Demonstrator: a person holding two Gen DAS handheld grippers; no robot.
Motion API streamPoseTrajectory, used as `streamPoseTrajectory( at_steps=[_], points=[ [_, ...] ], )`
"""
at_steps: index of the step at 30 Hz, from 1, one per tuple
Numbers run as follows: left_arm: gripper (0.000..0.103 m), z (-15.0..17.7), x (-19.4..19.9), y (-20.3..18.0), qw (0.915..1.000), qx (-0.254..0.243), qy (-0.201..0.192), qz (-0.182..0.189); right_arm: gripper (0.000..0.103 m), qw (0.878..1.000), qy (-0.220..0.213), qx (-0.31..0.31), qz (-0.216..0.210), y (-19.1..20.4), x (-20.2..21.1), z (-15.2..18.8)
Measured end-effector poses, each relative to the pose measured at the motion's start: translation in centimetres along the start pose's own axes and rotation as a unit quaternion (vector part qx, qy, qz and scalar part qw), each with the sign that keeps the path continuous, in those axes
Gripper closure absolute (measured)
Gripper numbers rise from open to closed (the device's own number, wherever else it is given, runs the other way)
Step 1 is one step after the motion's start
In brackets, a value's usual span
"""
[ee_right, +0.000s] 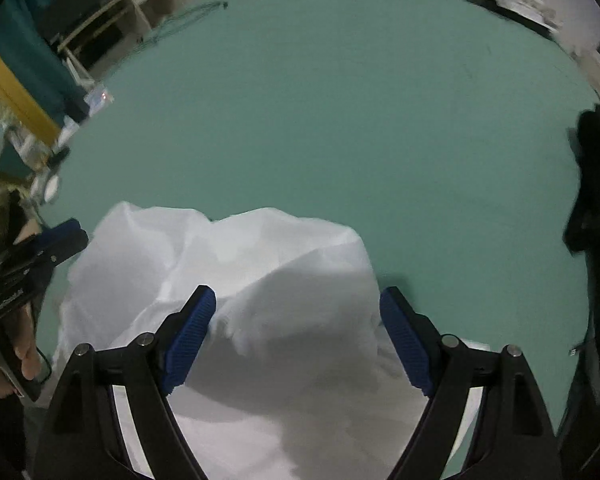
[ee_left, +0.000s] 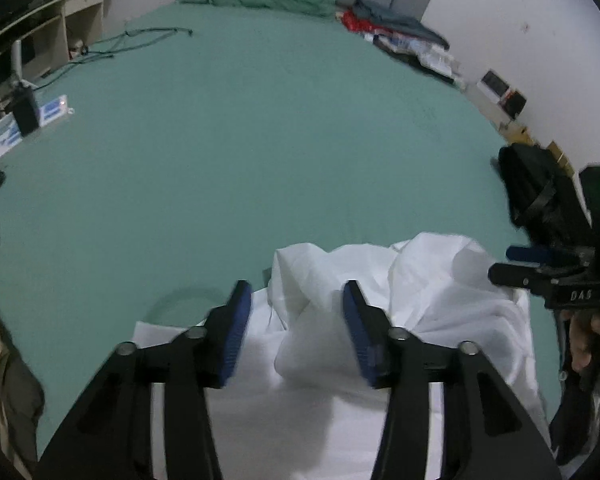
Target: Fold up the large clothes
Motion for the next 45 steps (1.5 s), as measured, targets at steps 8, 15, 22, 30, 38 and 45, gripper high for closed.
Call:
streamPoseTrajectory(
  at_steps=[8,15,22,30,38,45],
  points=[
    [0.05,4.1,-1.7,0.2,0.9979,-0.01,0.064,0.005,0.019,1.0,0.012,0.013,0.003,0.4,-0.3,2.7],
    [0.05,8.6,0.8,-0.2,0.996,-0.014,0.087,0.013,0.019,1.0,0.014,-0.01,-0.019,-0.3,2.2,7.3],
    [0.05,12.1,1.5,-1.0,0.9953,-0.007,0.096,0.002,0.029,0.995,0.042,-0.028,-0.083,0.0,1.7,13.4],
    [0.081,13.4,1.5,-2.1,0.9968,0.01,0.07,0.037,0.096,0.984,-0.039,-0.084,-0.151,0.5,2.6,13.8],
    [0.089,9.6,4.0,-3.0,0.9998,-0.012,-0.011,0.01,0.098,0.963,-0.177,-0.104,-0.176,-0.5,5.2,11.4],
    [0.078,14.1,1.6,-2.2,0.9961,-0.052,0.062,-0.035,0.075,0.986,-0.067,-0.095,-0.121,-0.9,-0.6,16.6]
  ],
)
Point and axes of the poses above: each gripper's, at about its wrist camera, not at the fingertips, and x roughly against the way its jaws point, y to its left, z to its underside, the point moved 5 cm from there along -x, roughly the way its jaws point, and after that the axes turned 7 degrees about z, right-handed, at the moved point
